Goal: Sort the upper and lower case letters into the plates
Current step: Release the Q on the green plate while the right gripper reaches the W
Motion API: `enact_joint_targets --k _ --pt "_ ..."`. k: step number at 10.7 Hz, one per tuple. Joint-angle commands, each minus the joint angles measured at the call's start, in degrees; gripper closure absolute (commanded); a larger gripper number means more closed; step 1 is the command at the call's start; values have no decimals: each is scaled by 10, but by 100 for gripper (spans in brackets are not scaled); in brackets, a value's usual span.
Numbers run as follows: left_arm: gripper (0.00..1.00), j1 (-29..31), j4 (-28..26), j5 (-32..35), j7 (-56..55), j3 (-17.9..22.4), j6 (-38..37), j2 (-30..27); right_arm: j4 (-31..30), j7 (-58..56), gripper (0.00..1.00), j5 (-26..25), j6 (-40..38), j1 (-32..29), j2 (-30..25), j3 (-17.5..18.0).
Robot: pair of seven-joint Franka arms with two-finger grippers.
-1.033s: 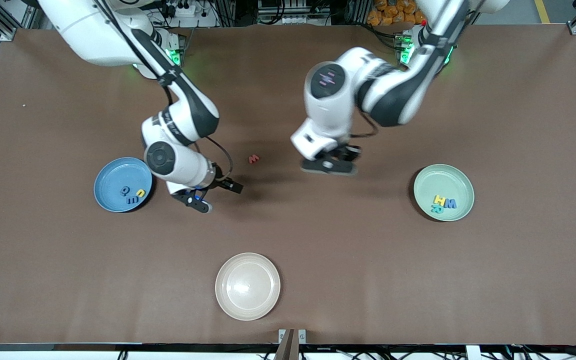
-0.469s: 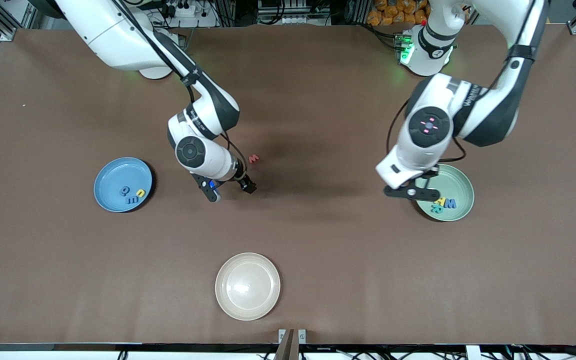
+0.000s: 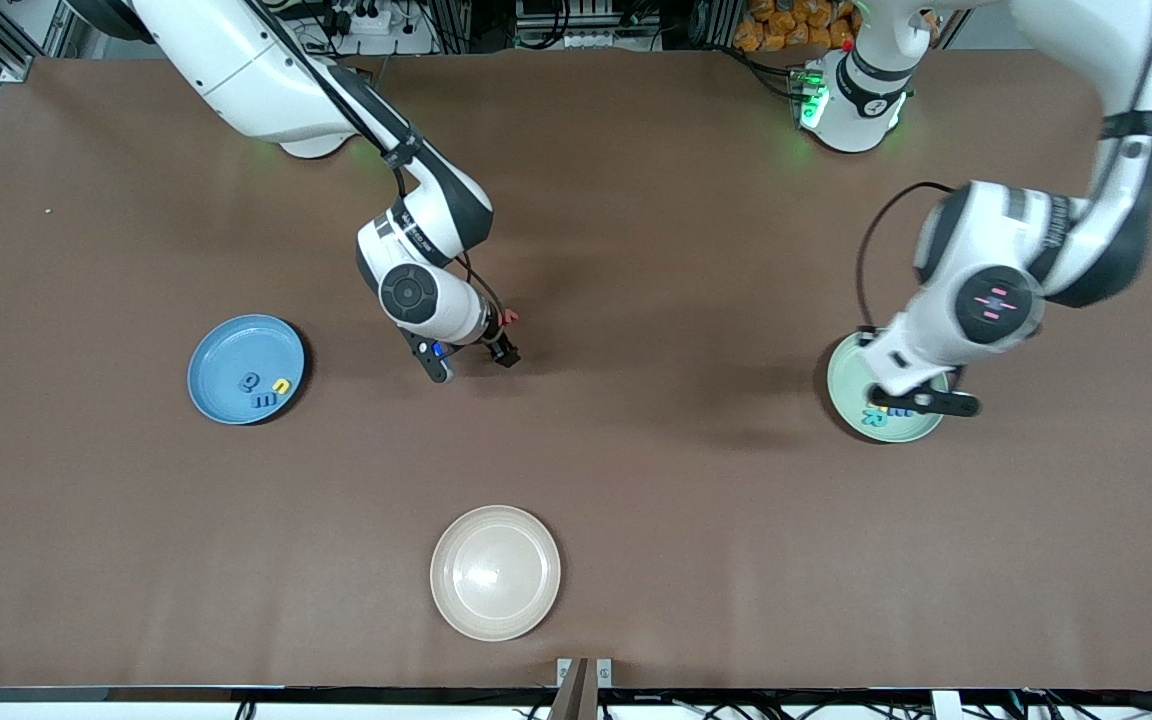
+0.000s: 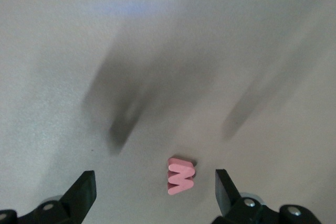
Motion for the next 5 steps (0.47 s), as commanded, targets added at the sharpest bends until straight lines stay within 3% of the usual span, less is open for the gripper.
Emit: enact_joint_targets --k 1,3,4,5 --pt "100 17 -4 -14 25 5 7 16 -25 18 0 -2 29 6 -8 2" --pt "83 13 -4 -14 25 15 22 38 -29 33 0 -3 35 21 -7 2" --pt "55 9 -1 -14 25 20 24 43 -32 35 0 -3 40 21 -7 1" --pt "1 2 4 -7 31 20 30 46 -34 43 0 -3 47 22 -6 2"
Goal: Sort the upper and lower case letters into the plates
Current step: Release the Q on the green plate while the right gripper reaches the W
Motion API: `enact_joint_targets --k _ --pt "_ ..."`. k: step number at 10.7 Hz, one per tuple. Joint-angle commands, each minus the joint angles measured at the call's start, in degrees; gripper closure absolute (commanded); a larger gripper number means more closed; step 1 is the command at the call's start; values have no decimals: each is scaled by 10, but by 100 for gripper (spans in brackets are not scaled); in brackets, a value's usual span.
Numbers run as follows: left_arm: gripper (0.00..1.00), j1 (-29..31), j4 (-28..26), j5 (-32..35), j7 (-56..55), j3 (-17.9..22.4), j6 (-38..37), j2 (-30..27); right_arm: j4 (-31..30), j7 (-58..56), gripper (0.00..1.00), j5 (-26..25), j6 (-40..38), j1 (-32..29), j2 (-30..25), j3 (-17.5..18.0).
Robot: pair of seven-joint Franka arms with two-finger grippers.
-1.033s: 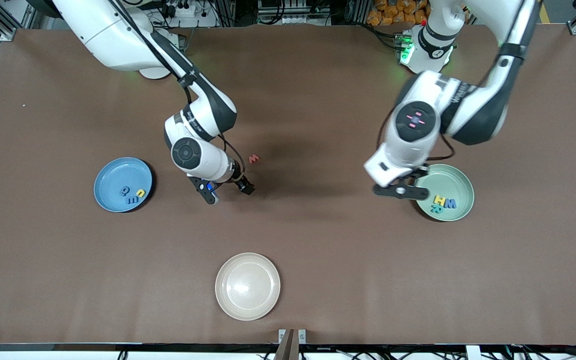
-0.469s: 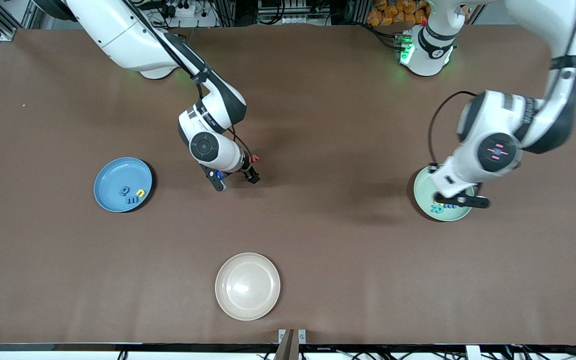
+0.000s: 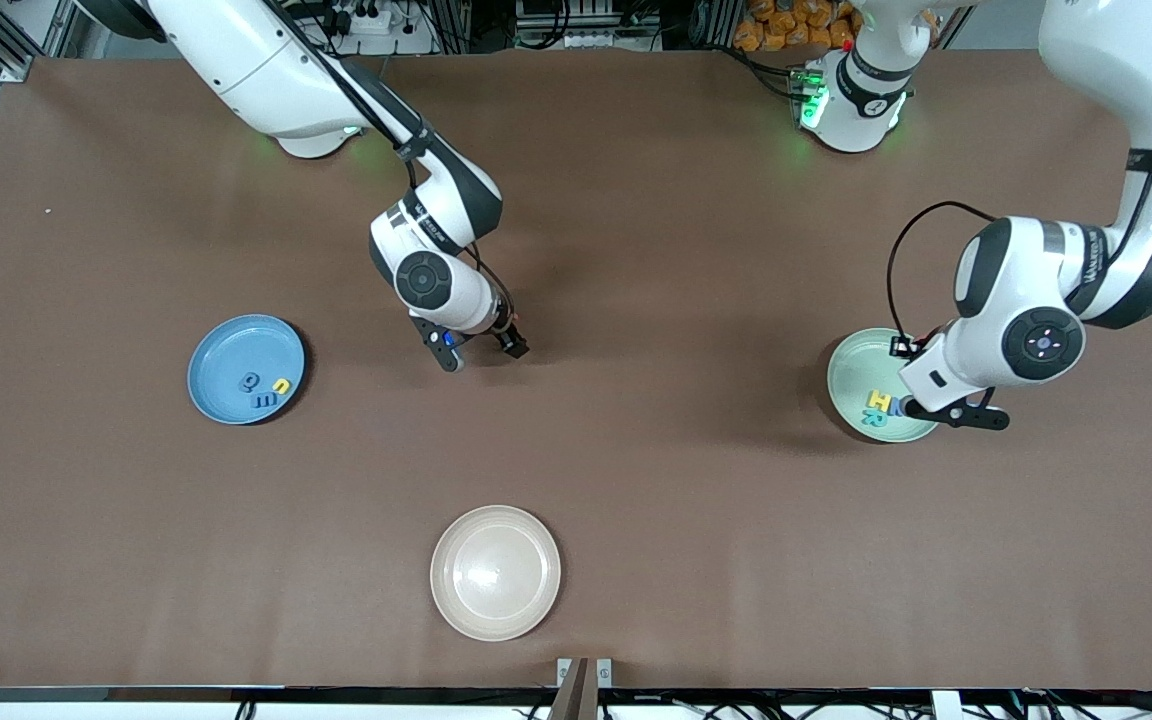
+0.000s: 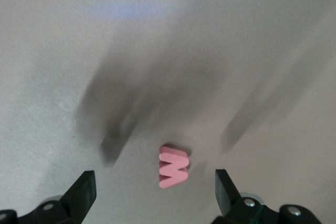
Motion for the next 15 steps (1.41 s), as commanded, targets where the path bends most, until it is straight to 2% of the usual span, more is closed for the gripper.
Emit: enact_joint_targets --k 1,3,4,7,10,12,15 --pt "0 -20 18 -6 13 11 6 1 -14 41 0 -14 18 14 -8 0" --pt "0 -44 58 -6 13 19 -3 -5 -16 128 0 -106 16 15 -4 0" --pt "0 -58 79 -6 13 22 -14 -21 -18 134 0 -120 13 15 -2 1" --pt "0 -92 149 -15 13 29 -97 -79 -17 133 0 -120 18 14 -1 1" --pt "0 -88 156 -47 11 26 -100 -144 -18 138 0 -120 30 15 4 2" --pt "0 -81 156 -86 6 26 -107 -171 -18 137 12 -120 34 18 5 2" --pt "0 -74 152 -90 7 25 -109 -201 -19 137 28 -120 34 19 5 2"
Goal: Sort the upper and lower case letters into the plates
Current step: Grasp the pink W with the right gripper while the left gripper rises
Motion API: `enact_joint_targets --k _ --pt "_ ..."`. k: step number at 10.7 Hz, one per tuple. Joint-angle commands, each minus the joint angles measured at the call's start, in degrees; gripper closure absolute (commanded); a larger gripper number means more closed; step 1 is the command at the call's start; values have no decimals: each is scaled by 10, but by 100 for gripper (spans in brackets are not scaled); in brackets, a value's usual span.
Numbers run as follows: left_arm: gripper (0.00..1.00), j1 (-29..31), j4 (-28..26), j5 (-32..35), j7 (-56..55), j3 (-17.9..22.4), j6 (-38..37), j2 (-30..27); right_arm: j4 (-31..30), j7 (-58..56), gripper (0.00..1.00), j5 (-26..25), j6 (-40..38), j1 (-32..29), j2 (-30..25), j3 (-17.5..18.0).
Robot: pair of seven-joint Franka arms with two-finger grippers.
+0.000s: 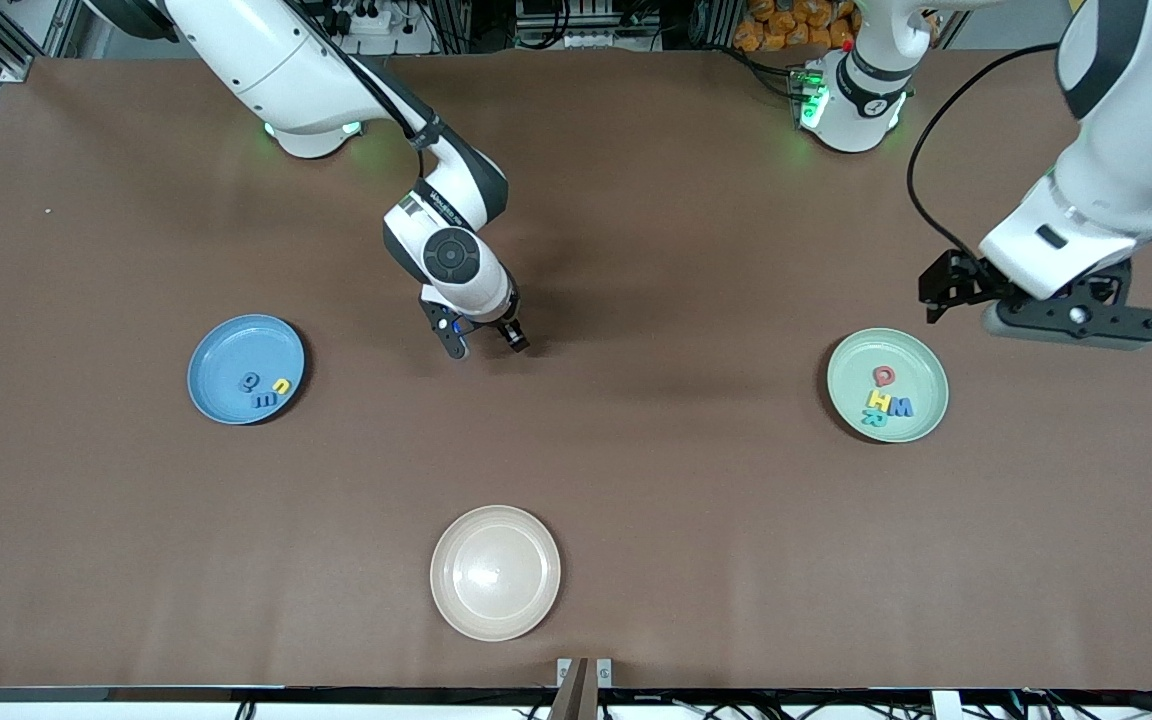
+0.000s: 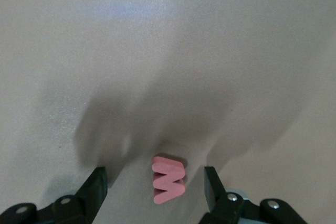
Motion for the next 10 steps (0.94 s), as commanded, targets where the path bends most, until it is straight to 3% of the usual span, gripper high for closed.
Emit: enact_joint_targets --k 1,4,8,10 --pt "0 4 -12 -15 12 0 -11 -25 -5 22 29 -15 7 4 1 2" --pt "0 6 -10 -14 15 2 -15 -26 -13 22 34 -17 12 4 0 2" --pt "0 5 -9 -15 13 1 -15 -27 -23 23 33 -18 16 4 -6 13" --pt "0 6 -9 -50 13 4 -17 -27 -29 24 34 -22 16 3 -9 13"
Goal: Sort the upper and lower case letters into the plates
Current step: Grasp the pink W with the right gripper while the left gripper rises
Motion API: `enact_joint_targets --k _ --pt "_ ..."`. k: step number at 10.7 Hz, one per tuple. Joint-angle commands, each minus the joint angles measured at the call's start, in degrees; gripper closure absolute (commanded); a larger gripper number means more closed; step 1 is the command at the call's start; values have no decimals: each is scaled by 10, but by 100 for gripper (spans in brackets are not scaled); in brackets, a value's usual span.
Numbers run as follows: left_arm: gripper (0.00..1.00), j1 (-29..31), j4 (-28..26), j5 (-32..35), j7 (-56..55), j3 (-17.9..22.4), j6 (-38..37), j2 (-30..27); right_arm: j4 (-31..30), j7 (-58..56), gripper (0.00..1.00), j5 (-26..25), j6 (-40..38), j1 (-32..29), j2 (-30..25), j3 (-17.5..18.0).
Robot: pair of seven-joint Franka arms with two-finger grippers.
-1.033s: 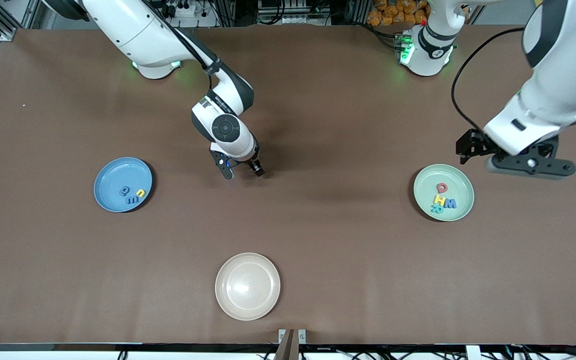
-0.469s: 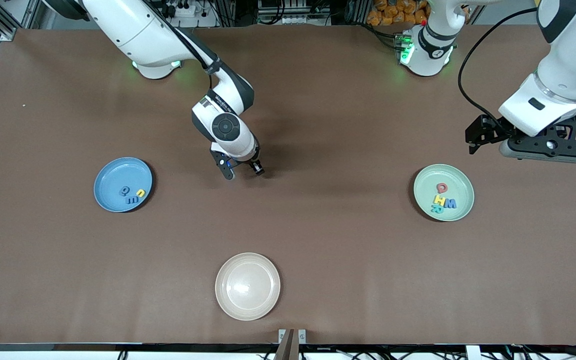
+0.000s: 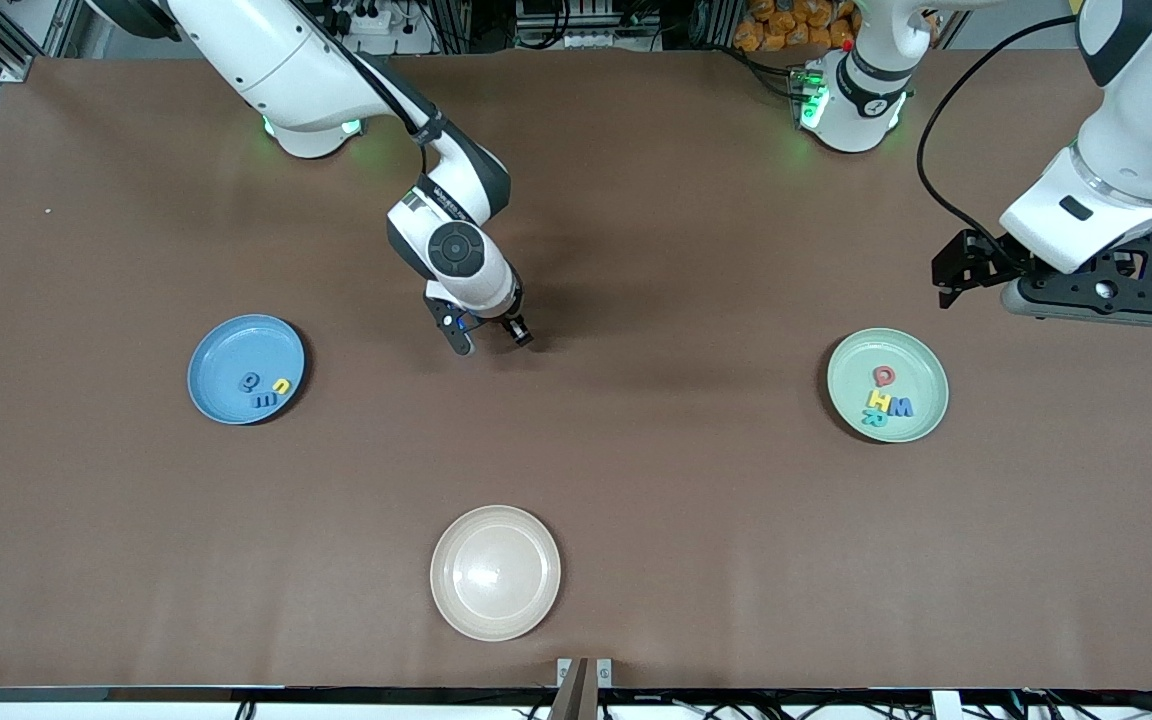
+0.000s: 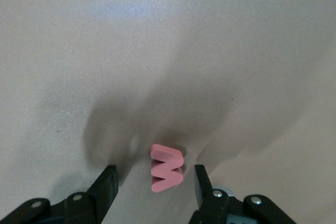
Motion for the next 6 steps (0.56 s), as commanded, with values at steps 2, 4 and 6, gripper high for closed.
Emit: enact_joint_targets --k 2,4,6 --pt "0 16 -12 -32 14 4 -5 -13 -25 22 38 -19 9 3 -9 4" --pt "0 20 -12 -32 14 4 -8 -13 -28 23 37 -34 7 1 -14 4" --pt "0 21 -13 -32 13 4 -10 -13 -37 23 37 -40 9 -1 -15 4"
